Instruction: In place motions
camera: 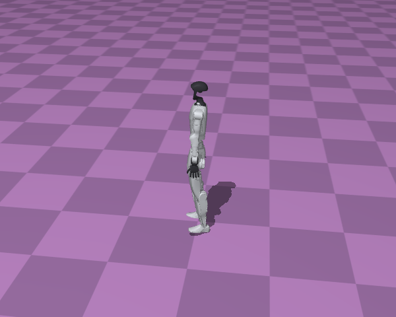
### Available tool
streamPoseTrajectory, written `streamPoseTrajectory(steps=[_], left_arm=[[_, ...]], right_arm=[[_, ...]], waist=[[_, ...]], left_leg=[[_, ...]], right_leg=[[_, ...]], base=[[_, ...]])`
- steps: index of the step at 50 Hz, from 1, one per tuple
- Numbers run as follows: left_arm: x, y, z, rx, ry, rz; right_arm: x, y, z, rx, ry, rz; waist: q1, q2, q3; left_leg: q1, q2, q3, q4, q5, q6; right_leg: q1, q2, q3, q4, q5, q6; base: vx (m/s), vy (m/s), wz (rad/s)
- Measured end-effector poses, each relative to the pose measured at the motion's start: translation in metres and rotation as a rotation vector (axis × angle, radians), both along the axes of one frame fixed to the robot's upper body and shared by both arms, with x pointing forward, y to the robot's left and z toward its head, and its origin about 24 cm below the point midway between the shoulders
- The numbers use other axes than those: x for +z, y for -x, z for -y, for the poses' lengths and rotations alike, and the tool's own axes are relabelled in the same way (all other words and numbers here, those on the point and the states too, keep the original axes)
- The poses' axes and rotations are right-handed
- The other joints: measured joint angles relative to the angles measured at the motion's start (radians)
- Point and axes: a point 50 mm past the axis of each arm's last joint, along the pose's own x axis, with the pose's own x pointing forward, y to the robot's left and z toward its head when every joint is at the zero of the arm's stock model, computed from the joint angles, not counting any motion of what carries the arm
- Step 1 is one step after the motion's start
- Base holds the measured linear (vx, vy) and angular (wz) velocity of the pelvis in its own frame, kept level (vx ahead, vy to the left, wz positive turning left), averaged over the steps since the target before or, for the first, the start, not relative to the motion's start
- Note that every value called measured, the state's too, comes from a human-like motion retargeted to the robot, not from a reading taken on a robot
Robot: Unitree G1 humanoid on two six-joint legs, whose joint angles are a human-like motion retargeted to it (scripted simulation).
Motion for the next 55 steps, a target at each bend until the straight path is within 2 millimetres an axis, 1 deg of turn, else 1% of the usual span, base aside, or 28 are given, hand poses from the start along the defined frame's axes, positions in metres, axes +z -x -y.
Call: streamPoseTrajectory(steps=[10,15,20,25,29,33,35,36,38,40,42,43,45,48,50,52,53,55], left_arm=[[0.0,-0.007,-0.006,0.006,-0.008,0.033],[0.001,-0.011,-0.012,0.021,-0.028,0.05],[0.002,-0.012,-0.02,0.032,-0.048,0.05],[0.003,-0.011,-0.028,0.046,-0.071,0.045],[0.005,-0.015,-0.036,0.058,-0.085,0.052],[0.007,-0.016,-0.045,0.064,-0.098,0.053],[0.008,-0.015,-0.05,0.064,-0.108,0.049],[0.008,-0.015,-0.052,0.061,-0.114,0.048],[0.01,-0.019,-0.058,0.051,-0.127,0.05],[0.012,-0.024,-0.063,0.038,-0.14,0.058],[0.014,-0.036,-0.069,0.031,-0.154,0.088],[0.016,-0.044,-0.071,0.037,-0.158,0.113],[0.018,-0.062,-0.071,0.101,-0.158,0.176],[0.022,-0.09,-0.066,0.281,-0.135,0.279],[0.03,-0.118,-0.064,0.333,-0.133,0.362],[0.041,-0.147,-0.065,0.279,-0.141,0.448],[0.046,-0.159,-0.067,0.24,-0.145,0.484],[0.062,-0.186,-0.074,0.15,-0.164,0.564]], right_arm=[[0.0,0.002,0.002,-0.008,0.004,-0.002],[0.002,0.005,0.009,-0.023,0.027,-0.003],[0.003,0.001,0.016,-0.017,0.05,0.018],[0.002,-0.013,0.015,-0.03,0.023,0.086],[0.003,-0.036,0.013,-0.032,-0.011,0.186],[0.006,-0.059,0.014,0.024,-0.014,0.275],[0.008,-0.067,0.016,0.062,-0.007,0.302],[0.008,-0.069,0.017,0.075,-0.002,0.311],[0.009,-0.072,0.018,0.091,0.006,0.327],[0.009,-0.069,0.02,0.087,0.013,0.335],[0.009,-0.066,0.021,0.063,0.016,0.347],[0.009,-0.066,0.022,0.047,0.013,0.357],[0.01,-0.068,0.022,0.019,0.008,0.378],[0.012,-0.08,0.022,0.021,0.006,0.41],[0.018,-0.103,0.023,0.037,0.009,0.456],[0.027,-0.134,0.023,0.059,0.017,0.531],[0.032,-0.148,0.023,0.072,0.016,0.565],[0.045,-0.179,0.021,0.097,0.011,0.645]], waist=[[-0.007,-0.025,-0.004],[0.01,-0.043,-0.004],[0.025,-0.047,0.012],[0.031,-0.046,0.041],[0.022,-0.039,0.084],[0.021,-0.027,0.12],[0.02,-0.027,0.13],[0.017,-0.024,0.136],[0.009,-0.021,0.147],[0.007,-0.02,0.154],[0.013,-0.024,0.165],[0.023,-0.03,0.172],[0.061,-0.055,0.197],[0.102,-0.078,0.273],[0.134,-0.076,0.335],[0.143,-0.061,0.346],[0.136,-0.054,0.345],[0.086,-0.025,0.358]], left_leg=[[-0.04,-0.008,-0.022,0.03,0.006,0.005],[-0.057,-0.026,-0.039,0.04,0.003,0.013],[-0.057,-0.039,-0.046,0.037,-0.006,0.023],[-0.068,-0.037,-0.052,0.044,-0.013,0.031],[-0.088,-0.012,-0.06,0.063,-0.024,0.03],[-0.107,0.027,-0.034,0.072,-0.029,0.025],[-0.116,0.039,-0.015,0.074,-0.028,0.022],[-0.123,0.048,-0.009,0.079,-0.027,0.02],[-0.14,0.064,-0.003,0.094,-0.027,0.015],[-0.157,0.075,-0.007,0.112,-0.028,0.008],[-0.182,0.08,-0.021,0.146,-0.037,0.004],[-0.199,0.08,-0.027,0.171,-0.047,0.003],[-0.228,0.063,-0.05,0.217,-0.057,0.002],[-0.225,0.053,-0.056,0.243,-0.053,0.006],[-0.229,0.065,-0.036,0.235,-0.036,0.007],[-0.292,0.091,-0.018,0.231,-0.012,-0.004],[-0.327,0.103,-0.012,0.236,-0.002,-0.011],[-0.416,0.122,-0.046,0.266,0.001,-0.022]], right_leg=[[0.001,-0.019,-0.02,-0.008,-0.005,0.017],[0.0,-0.038,-0.032,-0.009,-0.002,0.023],[0.0,-0.051,-0.041,-0.004,0.003,0.029],[-0.009,-0.058,-0.046,0.018,0.005,0.034],[-0.042,-0.054,-0.02,0.072,0.001,0.031],[-0.114,-0.044,0.094,0.154,0.015,0.032],[-0.153,-0.028,0.202,0.184,0.018,0.04],[-0.165,-0.031,0.222,0.195,0.012,0.039],[-0.175,-0.053,0.2,0.203,-0.004,0.024],[-0.163,-0.093,0.102,0.183,-0.012,0.0],[-0.145,-0.135,-0.012,0.147,0.01,-0.019],[-0.14,-0.152,-0.049,0.126,0.04,-0.007],[-0.137,-0.178,-0.064,0.096,0.08,0.057],[-0.145,-0.184,-0.043,0.11,0.066,0.051],[-0.188,-0.178,-0.012,0.153,0.054,0.025],[-0.26,-0.157,0.003,0.17,0.047,0.018],[-0.288,-0.151,-0.007,0.17,0.046,0.018],[-0.336,-0.138,-0.038,0.177,0.041,0.02]], base=[[0.0,0.01,0.12],[0.02,0.1,0.19],[0.01,0.11,0.07],[-0.01,0.08,0.01],[-0.05,0.03,-0.02],[-0.12,0.0,-0.45],[-0.12,-0.04,-0.47],[-0.09,-0.05,-0.23],[-0.07,-0.08,0.07],[-0.06,-0.11,0.3],[-0.07,-0.16,0.42],[-0.08,-0.23,0.21],[-0.09,-0.27,-0.16],[-0.07,-0.26,-0.36],[-0.31,-0.26,-0.56],[-0.48,-0.27,-0.26],[-0.42,-0.26,0.3],[-0.41,-0.21,0.89]])
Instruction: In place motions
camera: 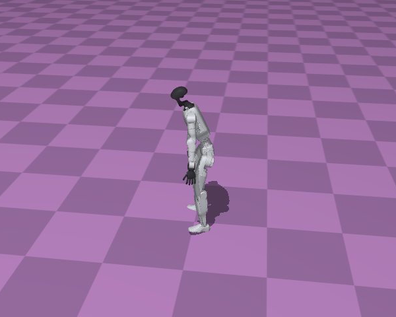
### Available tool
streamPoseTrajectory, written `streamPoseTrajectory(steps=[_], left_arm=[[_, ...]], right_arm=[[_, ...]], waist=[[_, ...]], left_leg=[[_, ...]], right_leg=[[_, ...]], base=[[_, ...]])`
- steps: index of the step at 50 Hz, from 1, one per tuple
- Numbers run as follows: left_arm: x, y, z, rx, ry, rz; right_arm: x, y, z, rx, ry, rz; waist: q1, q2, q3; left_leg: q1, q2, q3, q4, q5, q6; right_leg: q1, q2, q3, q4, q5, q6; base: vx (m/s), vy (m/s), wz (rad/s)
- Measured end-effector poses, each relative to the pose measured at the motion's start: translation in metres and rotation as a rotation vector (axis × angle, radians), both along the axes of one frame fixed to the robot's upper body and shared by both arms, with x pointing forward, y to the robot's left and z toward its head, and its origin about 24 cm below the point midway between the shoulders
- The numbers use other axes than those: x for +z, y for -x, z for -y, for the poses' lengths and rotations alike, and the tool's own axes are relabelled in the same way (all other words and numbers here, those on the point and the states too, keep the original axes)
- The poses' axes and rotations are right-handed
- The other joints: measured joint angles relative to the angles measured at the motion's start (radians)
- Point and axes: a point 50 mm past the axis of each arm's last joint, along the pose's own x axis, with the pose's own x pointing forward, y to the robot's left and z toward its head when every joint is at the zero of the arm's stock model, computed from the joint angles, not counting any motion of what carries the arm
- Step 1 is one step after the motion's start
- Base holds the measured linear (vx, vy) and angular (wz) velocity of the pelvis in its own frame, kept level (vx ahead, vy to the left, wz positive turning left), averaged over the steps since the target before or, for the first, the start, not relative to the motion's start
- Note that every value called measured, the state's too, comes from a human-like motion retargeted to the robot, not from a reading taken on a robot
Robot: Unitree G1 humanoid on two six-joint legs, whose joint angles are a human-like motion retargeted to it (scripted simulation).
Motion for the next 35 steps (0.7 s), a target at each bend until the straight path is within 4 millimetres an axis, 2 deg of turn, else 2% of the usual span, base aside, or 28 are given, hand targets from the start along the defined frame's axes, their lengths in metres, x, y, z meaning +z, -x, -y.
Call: streamPoseTrajectory(steps=[3,6,10,13,17,20,23,25,27,30,35], left_arm=[[0.033,-0.053,0.004,-0.098,-0.059,0.138],[0.074,-0.101,0.013,-0.165,-0.086,0.297],[0.134,-0.15,0.019,-0.229,-0.127,0.487],[0.175,-0.173,0.02,-0.28,-0.201,0.599],[0.229,-0.196,0.025,-0.312,-0.267,0.742],[0.264,-0.207,0.028,-0.322,-0.295,0.843],[0.288,-0.211,0.027,-0.32,-0.314,0.916],[0.294,-0.211,0.025,-0.315,-0.323,0.936],[0.286,-0.208,0.021,-0.315,-0.331,0.915],[0.262,-0.201,0.014,-0.309,-0.344,0.852],[0.213,-0.185,0.008,-0.289,-0.301,0.732]], right_arm=[[0.028,-0.049,-0.004,0.03,-0.016,0.147],[0.065,-0.096,-0.008,0.055,-0.034,0.323],[0.122,-0.149,-0.019,0.136,-0.033,0.521],[0.164,-0.177,-0.029,0.21,-0.028,0.648],[0.222,-0.203,-0.038,0.263,-0.054,0.838],[0.262,-0.215,-0.042,0.287,-0.079,0.96],[0.291,-0.219,-0.044,0.329,-0.068,1.048],[0.303,-0.22,-0.045,0.36,-0.052,1.093],[0.3,-0.218,-0.047,0.383,-0.047,1.108],[0.282,-0.214,-0.049,0.395,-0.054,1.085],[0.239,-0.203,-0.048,0.389,-0.077,0.967]], waist=[[-0.018,0.032,0.046],[0.031,0.017,0.084],[0.049,0.015,0.103],[0.049,0.025,0.115],[0.057,0.012,0.161],[0.068,0.005,0.195],[0.071,-0.003,0.207],[0.07,-0.009,0.216],[0.064,-0.02,0.232],[0.065,-0.016,0.242],[0.072,-0.019,0.242]], left_leg=[[-0.143,0.047,-0.003,0.089,-0.033,-0.012],[-0.27,0.1,0.046,0.196,-0.059,-0.029],[-0.508,0.182,0.027,0.437,-0.099,-0.03],[-0.671,0.231,-0.004,0.656,-0.182,-0.002],[-0.854,0.27,-0.047,0.935,-0.286,0.019],[-0.973,0.271,-0.095,1.117,-0.338,0.017],[-1.093,0.273,-0.131,1.286,-0.38,0.027],[-1.148,0.276,-0.149,1.389,-0.407,0.04],[-1.161,0.277,-0.151,1.488,-0.438,0.061],[-1.172,0.293,-0.174,1.63,-0.492,0.099],[-1.172,0.323,-0.207,1.798,-0.552,0.145]], right_leg=[[-0.097,0.009,-0.039,0.057,-0.025,-0.014],[-0.254,0.007,0.006,0.179,-0.071,-0.044],[-0.502,0.0,0.071,0.412,-0.146,-0.07],[-0.66,-0.008,0.108,0.6,-0.211,-0.085],[-0.857,-0.027,0.169,0.858,-0.293,-0.115],[-0.987,-0.032,0.196,1.033,-0.342,-0.145],[-1.11,-0.046,0.211,1.195,-0.387,-0.179],[-1.18,-0.055,0.225,1.306,-0.417,-0.203],[-1.216,-0.072,0.247,1.417,-0.45,-0.225],[-1.229,-0.086,0.25,1.564,-0.499,-0.264],[-1.234,-0.097,0.258,1.745,-0.557,-0.322]], base=[[-0.42,-0.19,0.48],[-0.43,-0.2,-0.51],[-0.32,-0.07,-0.5],[-0.16,0.05,-0.41],[-0.15,0.07,-0.39],[-0.1,0.07,-0.41],[-0.04,0.07,-0.29],[0.0,0.08,-0.24],[0.04,0.07,-0.15],[0.08,0.04,-0.25],[0.1,0.01,-0.17]])
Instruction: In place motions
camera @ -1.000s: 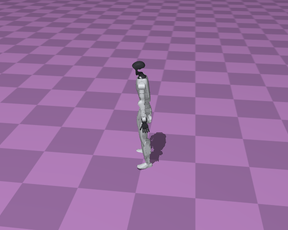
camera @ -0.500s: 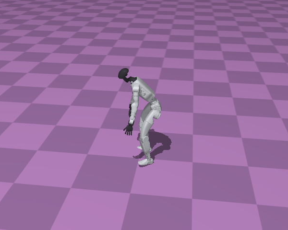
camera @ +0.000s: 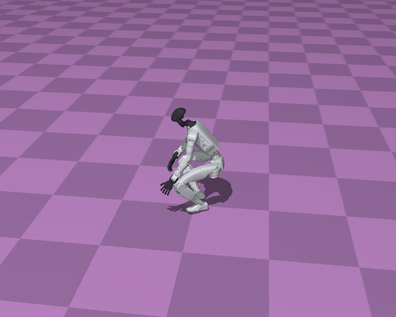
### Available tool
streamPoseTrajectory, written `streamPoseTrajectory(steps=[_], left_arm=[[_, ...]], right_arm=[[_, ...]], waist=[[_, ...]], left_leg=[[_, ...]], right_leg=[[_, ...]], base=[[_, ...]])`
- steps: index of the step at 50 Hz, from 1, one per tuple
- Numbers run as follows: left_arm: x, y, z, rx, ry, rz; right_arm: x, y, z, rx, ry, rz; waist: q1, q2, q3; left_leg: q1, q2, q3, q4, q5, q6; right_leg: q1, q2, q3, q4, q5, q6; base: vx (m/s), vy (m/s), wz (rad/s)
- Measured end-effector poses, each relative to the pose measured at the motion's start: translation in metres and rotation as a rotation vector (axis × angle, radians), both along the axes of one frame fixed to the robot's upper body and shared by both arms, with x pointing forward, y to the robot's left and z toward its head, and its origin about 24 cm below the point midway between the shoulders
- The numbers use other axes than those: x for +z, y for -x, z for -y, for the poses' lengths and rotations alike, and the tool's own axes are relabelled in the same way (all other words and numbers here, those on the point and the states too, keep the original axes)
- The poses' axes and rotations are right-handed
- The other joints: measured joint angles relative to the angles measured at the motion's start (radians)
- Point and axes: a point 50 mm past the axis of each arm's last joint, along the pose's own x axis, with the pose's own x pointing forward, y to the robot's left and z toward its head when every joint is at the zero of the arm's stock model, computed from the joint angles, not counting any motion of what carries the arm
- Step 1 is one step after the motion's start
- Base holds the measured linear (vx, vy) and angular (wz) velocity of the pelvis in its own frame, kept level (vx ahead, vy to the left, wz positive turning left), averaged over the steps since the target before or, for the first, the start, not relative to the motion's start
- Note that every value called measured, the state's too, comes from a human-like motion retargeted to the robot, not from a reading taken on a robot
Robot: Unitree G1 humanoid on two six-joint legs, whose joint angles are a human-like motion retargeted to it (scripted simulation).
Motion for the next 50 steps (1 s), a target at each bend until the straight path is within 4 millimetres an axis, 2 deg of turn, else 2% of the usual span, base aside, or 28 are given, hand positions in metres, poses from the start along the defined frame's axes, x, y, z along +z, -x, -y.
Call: streamPoseTrajectory(steps=[3,6,9,13,15,18,21,24,26,29,32,35,37,39,41,43,45,47,50], left_arm=[[-0.021,0.008,0.001,0.011,0.028,-0.048],[-0.029,0.012,0.0,0.01,0.046,-0.08],[-0.02,0.008,-0.005,0.015,0.045,-0.071],[0.008,0.0,-0.015,0.048,0.055,-0.005],[0.009,0.0,-0.018,0.066,0.062,-0.006],[-0.021,0.015,-0.029,0.079,0.025,-0.118],[-0.068,0.044,-0.037,0.087,-0.014,-0.284],[-0.12,0.082,-0.036,0.093,0.025,-0.446],[-0.153,0.112,-0.028,0.092,0.089,-0.538],[-0.199,0.164,-0.011,0.117,0.217,-0.651],[-0.238,0.23,0.007,0.218,0.366,-0.79],[-0.264,0.303,0.022,0.329,0.464,-0.962],[-0.271,0.347,0.027,0.395,0.489,-1.086],[-0.274,0.381,0.034,0.466,0.514,-1.193],[-0.274,0.4,0.041,0.535,0.547,-1.253],[-0.274,0.406,0.043,0.579,0.574,-1.262],[-0.274,0.394,0.04,0.582,0.579,-1.224],[-0.274,0.368,0.038,0.55,0.569,-1.148],[-0.267,0.311,0.033,0.503,0.557,-0.971]], right_arm=[[-0.017,0.005,0.004,-0.016,0.024,-0.041],[-0.021,0.006,0.008,-0.043,0.024,-0.046],[-0.012,0.001,0.011,-0.071,0.013,-0.036],[0.017,-0.009,0.021,-0.121,-0.01,0.02],[0.021,-0.01,0.027,-0.15,-0.016,0.027],[-0.009,0.002,0.039,-0.192,0.01,-0.052],[-0.061,0.026,0.051,-0.268,0.036,-0.187],[-0.116,0.061,0.061,-0.359,0.007,-0.37],[-0.153,0.093,0.066,-0.421,-0.04,-0.521],[-0.205,0.156,0.071,-0.537,-0.114,-0.755],[-0.244,0.229,0.074,-0.655,-0.127,-0.96],[-0.266,0.302,0.078,-0.734,-0.043,-1.143],[-0.271,0.346,0.083,-0.758,0.042,-1.251],[-0.271,0.379,0.086,-0.78,0.112,-1.333],[-0.271,0.398,0.086,-0.814,0.137,-1.387],[-0.271,0.404,0.085,-0.857,0.109,-1.404],[-0.27,0.392,0.086,-0.891,0.049,-1.365],[-0.27,0.366,0.088,-0.903,0.009,-1.269],[-0.262,0.307,0.09,-0.886,-0.036,-1.057]], waist=[[0.0,0.001,0.0],[0.001,0.002,0.0],[0.001,-0.001,0.0],[0.002,0.003,-0.008],[0.005,0.023,-0.022],[0.008,0.039,-0.029],[0.001,0.056,-0.032],[-0.023,0.074,-0.04],[-0.043,0.076,-0.051],[-0.061,0.067,-0.079],[-0.065,0.045,-0.116],[-0.083,0.029,-0.168],[-0.104,0.03,-0.217],[-0.12,0.038,-0.261],[-0.134,0.042,-0.282],[-0.142,0.037,-0.261],[-0.139,0.029,-0.226],[-0.125,0.031,-0.214],[-0.109,0.035,-0.217]], left_leg=[[0.0,0.001,-0.007,0.041,-0.012,0.019],[0.0,-0.007,-0.001,0.025,-0.009,0.025],[0.0,-0.016,0.013,-0.057,0.023,0.012],[0.014,-0.032,0.036,-0.248,0.094,-0.028],[0.052,-0.033,0.031,-0.367,0.128,-0.062],[0.212,-0.028,0.049,-0.56,0.157,-0.119],[0.417,-0.04,0.08,-0.786,0.205,-0.164],[0.623,-0.059,0.136,-1.044,0.284,-0.175],[0.765,-0.084,0.202,-1.232,0.351,-0.169],[0.974,-0.141,0.301,-1.505,0.456,-0.167],[1.163,-0.22,0.346,-1.736,0.542,-0.175],[1.311,-0.285,0.366,-1.893,0.582,-0.169],[1.36,-0.315,0.362,-1.945,0.589,-0.16],[1.367,-0.323,0.353,-1.95,0.585,-0.159],[1.353,-0.318,0.342,-1.928,0.574,-0.159],[1.356,-0.317,0.338,-1.908,0.568,-0.153],[1.35,-0.312,0.347,-1.887,0.563,-0.148],[1.306,-0.287,0.368,-1.857,0.554,-0.151],[1.149,-0.227,0.387,-1.734,0.512,-0.164]], right_leg=[[0.001,-0.002,0.014,0.047,-0.018,-0.006],[0.002,0.005,0.015,0.035,-0.02,-0.006],[0.004,0.019,0.007,-0.044,0.006,0.003],[0.036,0.037,-0.001,-0.254,0.077,0.058],[0.1,0.055,-0.02,-0.393,0.117,0.096],[0.269,0.084,-0.024,-0.609,0.177,0.155],[0.473,0.108,-0.041,-0.845,0.243,0.199],[0.682,0.128,-0.075,-1.107,0.327,0.233],[0.815,0.134,-0.098,-1.287,0.391,0.251],[0.999,0.135,-0.135,-1.522,0.478,0.281],[1.164,0.131,-0.173,-1.693,0.539,0.305],[1.292,0.133,-0.209,-1.807,0.567,0.308],[1.345,0.145,-0.218,-1.864,0.578,0.304],[1.369,0.148,-0.23,-1.894,0.587,0.315],[1.373,0.144,-0.242,-1.902,0.589,0.323],[1.383,0.135,-0.255,-1.894,0.589,0.326],[1.366,0.128,-0.251,-1.863,0.581,0.32],[1.288,0.109,-0.24,-1.783,0.557,0.319],[1.081,0.099,-0.163,-1.592,0.481,0.309]], base=[[0.08,0.04,0.04],[0.02,0.0,0.04],[-0.01,-0.07,0.08],[0.0,0.0,0.0],[0.0,0.0,0.0],[0.07,0.02,-0.01],[0.17,0.01,0.17],[0.15,-0.02,0.45],[0.12,-0.03,0.54],[0.2,-0.03,0.49],[0.29,0.02,0.16],[0.41,0.1,0.18],[0.44,0.13,0.32],[0.33,0.1,0.28],[0.18,0.01,0.24],[0.03,-0.01,0.06],[-0.12,-0.02,-0.31],[-0.29,0.04,-0.63],[-0.39,0.02,-0.55]])
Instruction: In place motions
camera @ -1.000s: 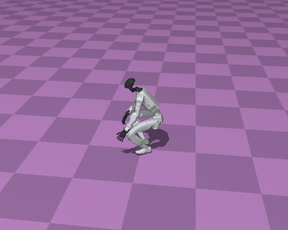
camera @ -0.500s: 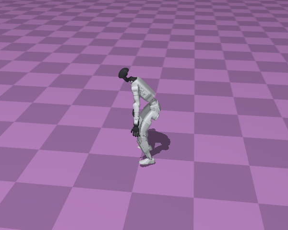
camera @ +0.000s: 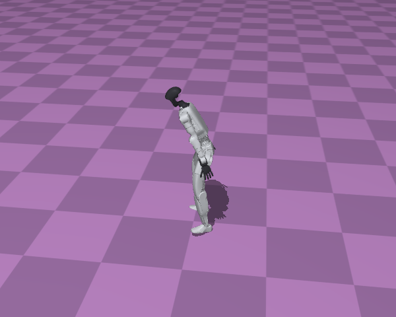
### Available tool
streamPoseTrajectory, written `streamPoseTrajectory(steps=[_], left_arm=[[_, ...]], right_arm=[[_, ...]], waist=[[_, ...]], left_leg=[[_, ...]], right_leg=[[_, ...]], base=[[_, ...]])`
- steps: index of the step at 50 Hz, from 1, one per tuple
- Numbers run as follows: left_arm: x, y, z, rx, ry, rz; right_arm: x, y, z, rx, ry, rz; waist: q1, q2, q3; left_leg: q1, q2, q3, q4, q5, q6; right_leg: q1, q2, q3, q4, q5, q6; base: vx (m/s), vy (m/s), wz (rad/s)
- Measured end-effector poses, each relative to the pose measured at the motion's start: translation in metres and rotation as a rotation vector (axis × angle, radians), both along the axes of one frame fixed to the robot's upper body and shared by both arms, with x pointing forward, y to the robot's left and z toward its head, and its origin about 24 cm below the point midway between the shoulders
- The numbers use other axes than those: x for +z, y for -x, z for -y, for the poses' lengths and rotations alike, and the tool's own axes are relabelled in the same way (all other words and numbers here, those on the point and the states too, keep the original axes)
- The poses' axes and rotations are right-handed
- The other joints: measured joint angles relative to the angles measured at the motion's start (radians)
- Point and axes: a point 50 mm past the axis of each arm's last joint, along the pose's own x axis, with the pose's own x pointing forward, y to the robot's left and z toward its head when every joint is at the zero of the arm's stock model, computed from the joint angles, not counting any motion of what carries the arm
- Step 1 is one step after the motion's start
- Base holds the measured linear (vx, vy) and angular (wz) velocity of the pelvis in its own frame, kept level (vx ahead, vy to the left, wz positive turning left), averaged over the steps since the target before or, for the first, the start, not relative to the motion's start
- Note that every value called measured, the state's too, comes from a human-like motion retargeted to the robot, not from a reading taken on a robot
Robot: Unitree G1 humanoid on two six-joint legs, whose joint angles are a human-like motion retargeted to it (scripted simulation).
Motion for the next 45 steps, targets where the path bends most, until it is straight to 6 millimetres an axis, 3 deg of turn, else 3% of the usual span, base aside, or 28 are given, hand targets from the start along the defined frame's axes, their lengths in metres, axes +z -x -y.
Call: streamPoseTrajectory(steps=[3,5,8,14,20,23,28,32,35,41,43,45], left_arm=[[0.021,-0.064,-0.02,-0.028,-0.102,0.19],[0.039,-0.099,-0.036,-0.094,-0.182,0.275],[0.076,-0.154,-0.054,-0.213,-0.285,0.386],[0.17,-0.254,-0.053,-0.382,-0.387,0.614],[0.272,-0.317,-0.031,-0.675,-0.637,0.849],[0.271,-0.317,-0.023,-0.718,-0.654,0.863],[0.241,-0.304,-0.029,-0.741,-0.673,0.753],[0.229,-0.297,-0.035,-0.717,-0.67,0.706],[0.233,-0.298,-0.037,-0.658,-0.63,0.733],[0.279,-0.313,-0.053,-0.65,-0.68,0.813],[0.276,-0.31,-0.06,-0.632,-0.667,0.795],[0.256,-0.3,-0.064,-0.603,-0.634,0.745]], right_arm=[[0.018,-0.064,-0.001,0.071,0.013,0.211],[0.031,-0.091,0.002,0.124,0.015,0.28],[0.057,-0.135,0.01,0.189,0.072,0.342],[0.142,-0.237,-0.008,0.41,0.089,0.613],[0.238,-0.297,-0.037,0.743,0.128,0.823],[0.246,-0.302,-0.059,0.9,0.182,0.833],[0.222,-0.297,-0.09,1.051,0.152,0.763],[0.212,-0.296,-0.103,1.058,0.13,0.751],[0.224,-0.302,-0.108,1.057,0.14,0.799],[0.276,-0.321,-0.091,0.974,0.216,0.933],[0.275,-0.32,-0.082,0.934,0.228,0.917],[0.255,-0.312,-0.071,0.891,0.221,0.865]], waist=[[-0.009,0.01,0.044],[-0.003,0.04,0.046],[0.058,0.022,0.047],[0.085,-0.043,0.105],[0.071,-0.065,0.175],[0.077,-0.052,0.214],[0.076,-0.052,0.217],[0.079,-0.052,0.217],[0.083,-0.053,0.217],[0.085,-0.047,0.204],[0.087,-0.043,0.195],[0.093,-0.034,0.193]], left_leg=[[-0.196,0.075,-0.065,0.235,-0.069,-0.017],[-0.324,0.113,-0.131,0.382,-0.125,-0.009],[-0.497,0.13,-0.183,0.6,-0.204,0.005],[-0.818,0.127,-0.264,1.032,-0.326,0.0],[-1.098,0.176,-0.301,1.405,-0.401,0.044],[-1.14,0.209,-0.343,1.563,-0.45,0.09],[-1.149,0.228,-0.374,1.75,-0.517,0.172],[-1.149,0.223,-0.387,1.788,-0.525,0.205],[-1.149,0.22,-0.388,1.755,-0.524,0.193],[-1.122,0.222,-0.341,1.475,-0.441,0.139],[-1.056,0.231,-0.326,1.358,-0.42,0.097],[-0.95,0.244,-0.313,1.24,-0.403,0.052]], right_leg=[[-0.128,0.003,0.002,0.142,-0.074,-0.017],[-0.215,0.013,-0.01,0.253,-0.118,-0.03],[-0.393,-0.008,0.051,0.457,-0.18,-0.047],[-0.759,-0.046,0.163,0.908,-0.317,-0.105],[-1.054,-0.122,0.173,1.281,-0.402,-0.202],[-1.076,-0.12,0.158,1.441,-0.453,-0.249],[-1.084,-0.107,0.163,1.64,-0.52,-0.311],[-1.081,-0.1,0.166,1.674,-0.517,-0.315],[-1.082,-0.083,0.159,1.626,-0.496,-0.308],[-1.053,-0.038,0.165,1.325,-0.388,-0.22],[-0.984,-0.019,0.169,1.191,-0.348,-0.181],[-0.87,-0.002,0.166,1.047,-0.31,-0.147]], base=[[-0.4,-0.11,0.1],[-0.16,-0.13,0.26],[-0.14,-0.07,-0.34],[-0.2,-0.04,-0.13],[-0.1,0.01,0.1],[-0.04,0.03,-0.53],[0.04,0.04,-0.44],[0.02,0.02,-0.17],[0.01,-0.01,-0.06],[0.0,0.0,0.0],[0.03,0.01,-0.05],[0.11,0.02,-0.11]])
